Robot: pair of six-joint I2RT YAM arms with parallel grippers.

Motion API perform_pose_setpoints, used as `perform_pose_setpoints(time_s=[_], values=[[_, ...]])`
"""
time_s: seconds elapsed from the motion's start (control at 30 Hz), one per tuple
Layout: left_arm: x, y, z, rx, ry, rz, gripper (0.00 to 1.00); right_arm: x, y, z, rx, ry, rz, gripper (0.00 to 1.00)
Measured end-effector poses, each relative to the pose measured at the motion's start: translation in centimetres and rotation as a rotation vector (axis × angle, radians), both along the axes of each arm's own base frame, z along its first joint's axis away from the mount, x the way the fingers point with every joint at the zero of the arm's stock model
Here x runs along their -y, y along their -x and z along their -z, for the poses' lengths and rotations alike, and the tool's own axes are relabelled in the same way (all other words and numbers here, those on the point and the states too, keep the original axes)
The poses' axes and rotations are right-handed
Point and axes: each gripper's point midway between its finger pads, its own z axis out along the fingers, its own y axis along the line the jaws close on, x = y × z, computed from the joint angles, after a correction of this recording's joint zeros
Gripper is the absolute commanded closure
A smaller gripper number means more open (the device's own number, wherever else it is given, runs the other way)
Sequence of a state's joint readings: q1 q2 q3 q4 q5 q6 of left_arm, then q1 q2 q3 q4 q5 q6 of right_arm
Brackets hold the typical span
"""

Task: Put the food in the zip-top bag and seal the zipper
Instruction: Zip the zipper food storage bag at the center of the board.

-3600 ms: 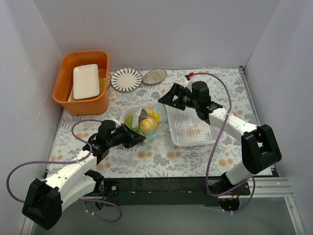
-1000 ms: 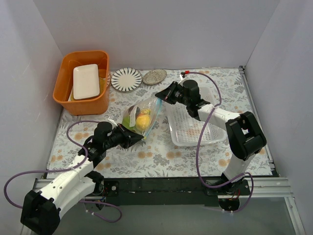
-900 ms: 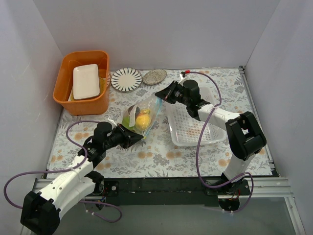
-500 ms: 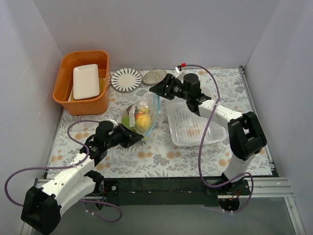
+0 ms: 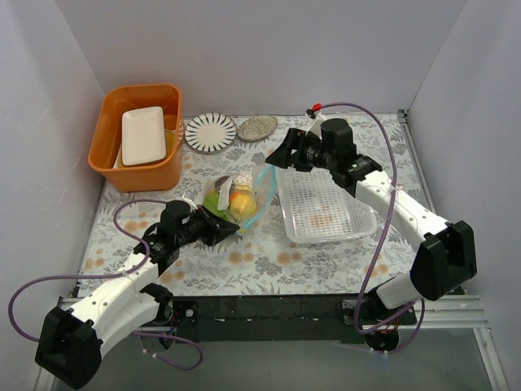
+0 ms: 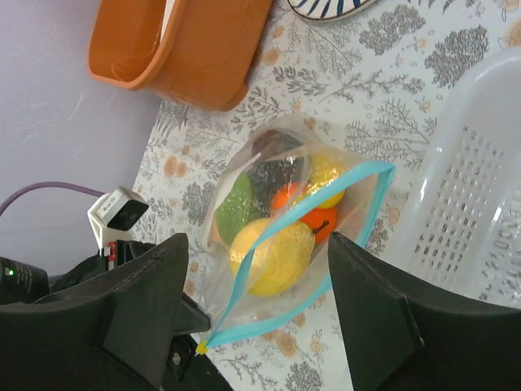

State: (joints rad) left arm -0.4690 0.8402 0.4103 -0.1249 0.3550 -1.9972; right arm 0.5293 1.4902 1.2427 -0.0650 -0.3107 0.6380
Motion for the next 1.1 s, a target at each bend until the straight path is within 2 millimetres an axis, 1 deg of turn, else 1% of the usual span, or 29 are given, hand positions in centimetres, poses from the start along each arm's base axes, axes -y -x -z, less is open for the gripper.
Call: perform_pose_setpoints(time_s=[0.1, 0.13, 0.17, 0.23, 0.33, 0.4, 0.5, 0.63, 0.97, 1.03, 1.1], values=[[0.1, -0.1, 0.1, 0.000, 0.000, 0.000, 1.00, 0.8, 1.3, 0.8, -0.036, 0.020, 0.002, 0.21], [0.1, -0.1, 0.1, 0.000, 0.000, 0.000, 1.00, 0.9, 1.7, 1.4, -0.057, 0.025, 0.001, 0.20], [0.1, -0.2, 0.1, 0.001, 0.001, 0.000, 1.00, 1.0, 2.2, 2.3, -0.084, 0.031, -0.002, 0.16], [0.1, -0.3, 0.0, 0.005, 0.003, 0.000, 1.00, 1.1, 3.4, 4.4, -0.152, 0.051, -0.005, 0.04], [0.2, -0.3, -0.2, 0.012, 0.007, 0.000, 1.00, 0.8, 5.6, 7.1, -0.248, 0.090, -0.022, 0.02], [0.2, -0.4, -0.3, 0.016, 0.008, 0.000, 1.00, 0.5, 6.7, 7.9, -0.279, 0.107, -0.038, 0.02], [0.2, -0.4, -0.4, 0.022, 0.011, 0.001, 1.00, -0.4, 7.9, 8.4, -0.300, 0.100, -0.064, 0.02], [0.2, -0.4, -0.4, 0.025, 0.010, 0.003, 1.00, -1.1, 8.7, 8.8, -0.319, 0.082, -0.075, 0.02], [0.2, -0.4, -0.4, 0.037, 0.002, 0.011, 1.00, -3.0, 9.8, 8.2, -0.302, 0.058, -0.103, 0.02], [0.3, -0.4, -0.4, 0.037, 0.003, 0.013, 1.00, -3.4, 9.9, 8.3, -0.304, 0.055, -0.109, 0.02], [0.3, -0.4, -0.4, 0.037, 0.003, 0.014, 1.00, -3.8, 9.8, 9.0, -0.317, 0.064, -0.109, 0.02]])
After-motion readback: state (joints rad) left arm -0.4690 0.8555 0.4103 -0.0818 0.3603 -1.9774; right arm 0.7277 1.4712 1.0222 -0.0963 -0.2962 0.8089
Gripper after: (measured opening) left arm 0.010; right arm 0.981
